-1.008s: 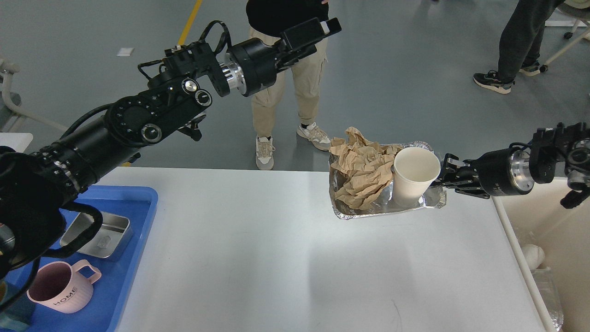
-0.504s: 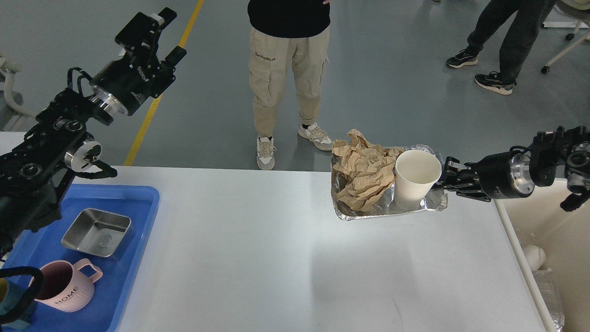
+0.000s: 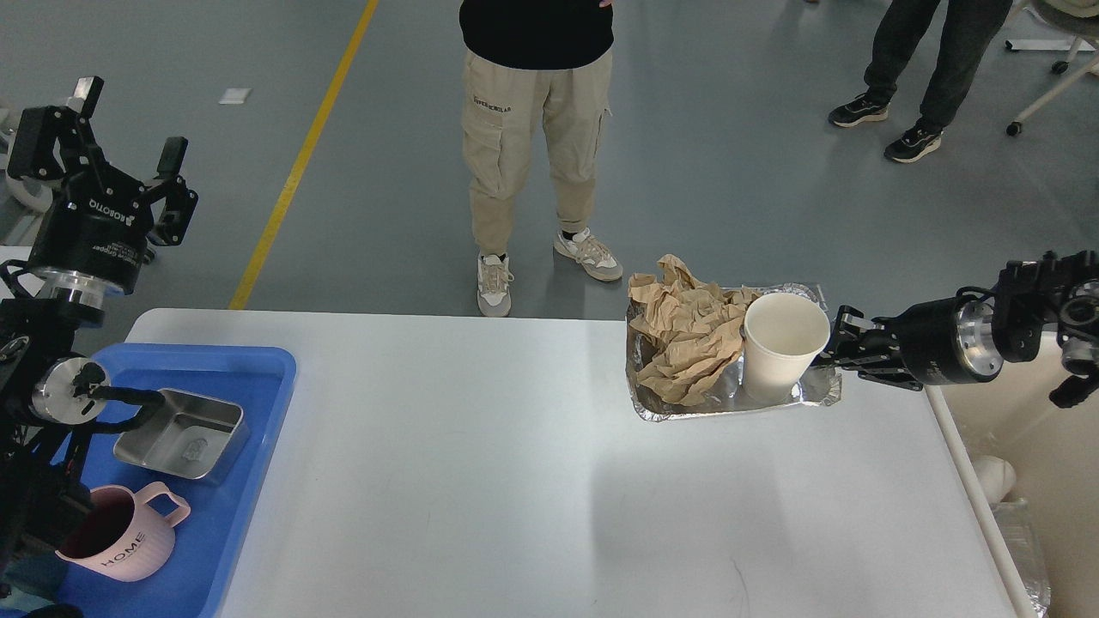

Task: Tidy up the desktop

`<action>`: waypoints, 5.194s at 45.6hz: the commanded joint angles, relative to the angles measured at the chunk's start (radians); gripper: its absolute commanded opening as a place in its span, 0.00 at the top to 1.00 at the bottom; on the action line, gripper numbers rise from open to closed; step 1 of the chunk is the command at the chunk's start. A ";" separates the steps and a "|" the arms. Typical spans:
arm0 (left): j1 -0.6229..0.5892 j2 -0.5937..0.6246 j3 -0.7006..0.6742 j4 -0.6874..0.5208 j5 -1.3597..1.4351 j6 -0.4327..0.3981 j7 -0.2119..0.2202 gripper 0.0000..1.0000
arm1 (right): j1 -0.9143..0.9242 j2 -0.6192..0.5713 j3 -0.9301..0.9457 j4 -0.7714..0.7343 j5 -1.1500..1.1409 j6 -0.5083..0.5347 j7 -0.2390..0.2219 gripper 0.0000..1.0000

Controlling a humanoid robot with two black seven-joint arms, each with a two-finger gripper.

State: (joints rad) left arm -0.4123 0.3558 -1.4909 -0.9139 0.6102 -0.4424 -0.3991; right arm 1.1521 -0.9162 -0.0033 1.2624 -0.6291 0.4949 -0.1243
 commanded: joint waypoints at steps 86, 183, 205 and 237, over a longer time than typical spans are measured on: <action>0.256 -0.048 -0.057 -0.002 -0.124 -0.187 0.003 0.03 | -0.370 -0.070 0.006 -0.667 0.420 -0.088 -0.002 1.00; 0.317 0.008 -0.060 -0.042 -0.118 -0.219 -0.003 0.03 | -0.453 0.247 0.272 -1.137 0.571 0.017 0.035 0.00; 0.305 0.064 -0.060 -0.042 -0.118 -0.213 -0.003 0.03 | -0.379 0.376 0.284 -1.123 0.555 0.039 0.035 0.00; 0.290 0.074 -0.068 -0.033 -0.116 -0.182 -0.003 0.03 | -0.475 0.436 0.824 -0.647 0.574 0.086 0.224 0.00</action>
State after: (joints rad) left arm -0.1145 0.4346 -1.5573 -0.9536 0.4956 -0.6408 -0.4019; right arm 0.7335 -0.4923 0.6819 0.5283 -0.0551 0.5829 0.0883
